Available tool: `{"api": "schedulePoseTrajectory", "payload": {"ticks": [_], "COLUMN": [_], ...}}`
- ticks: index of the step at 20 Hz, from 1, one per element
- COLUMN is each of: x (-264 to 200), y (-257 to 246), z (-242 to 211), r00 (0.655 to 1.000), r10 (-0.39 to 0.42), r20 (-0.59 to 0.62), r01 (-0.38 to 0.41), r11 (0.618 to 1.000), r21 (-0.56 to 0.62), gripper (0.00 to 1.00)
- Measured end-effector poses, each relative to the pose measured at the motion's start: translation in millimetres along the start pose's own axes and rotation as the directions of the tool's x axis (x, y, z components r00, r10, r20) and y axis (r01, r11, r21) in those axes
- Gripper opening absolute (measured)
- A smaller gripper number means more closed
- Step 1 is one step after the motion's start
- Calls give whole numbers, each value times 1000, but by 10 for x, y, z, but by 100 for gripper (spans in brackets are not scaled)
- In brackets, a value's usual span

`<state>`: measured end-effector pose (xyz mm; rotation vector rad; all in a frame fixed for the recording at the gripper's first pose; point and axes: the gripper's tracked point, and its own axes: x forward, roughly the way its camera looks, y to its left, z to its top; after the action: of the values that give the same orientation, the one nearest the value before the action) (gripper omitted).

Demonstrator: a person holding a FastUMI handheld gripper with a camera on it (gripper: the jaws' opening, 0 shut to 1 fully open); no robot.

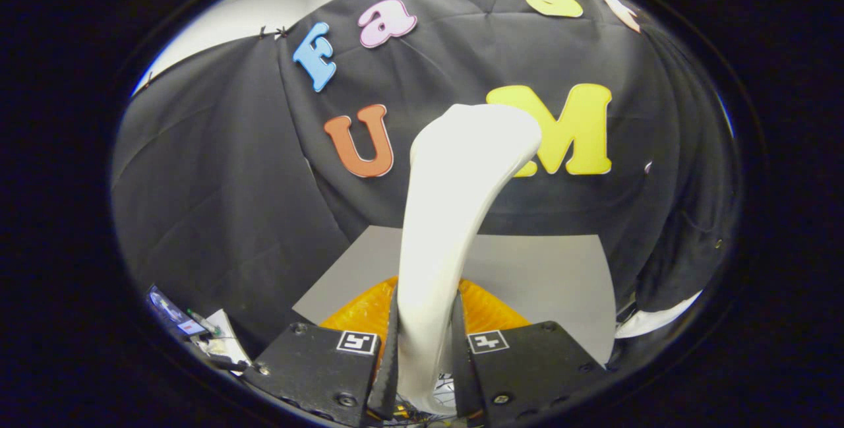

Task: Iron the clothes twice with a garment steamer, once on the left side and once on the right side.

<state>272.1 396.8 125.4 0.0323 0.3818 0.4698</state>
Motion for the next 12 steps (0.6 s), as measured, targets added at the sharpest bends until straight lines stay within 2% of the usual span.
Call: {"api": "schedulePoseTrajectory", "payload": {"ticks": [3, 7, 12], "x": [-373, -980, -1754], "y": [-146, -418, -866], "z": [-4, 38, -48], "r00": [999, 985, 948], "r10": [-8, -65, -178], "r20": [47, 160, 263], "r01": [7, 62, 185], "r11": [1000, 998, 983], "r21": [12, 20, -5], "gripper": [37, 37, 37]}}
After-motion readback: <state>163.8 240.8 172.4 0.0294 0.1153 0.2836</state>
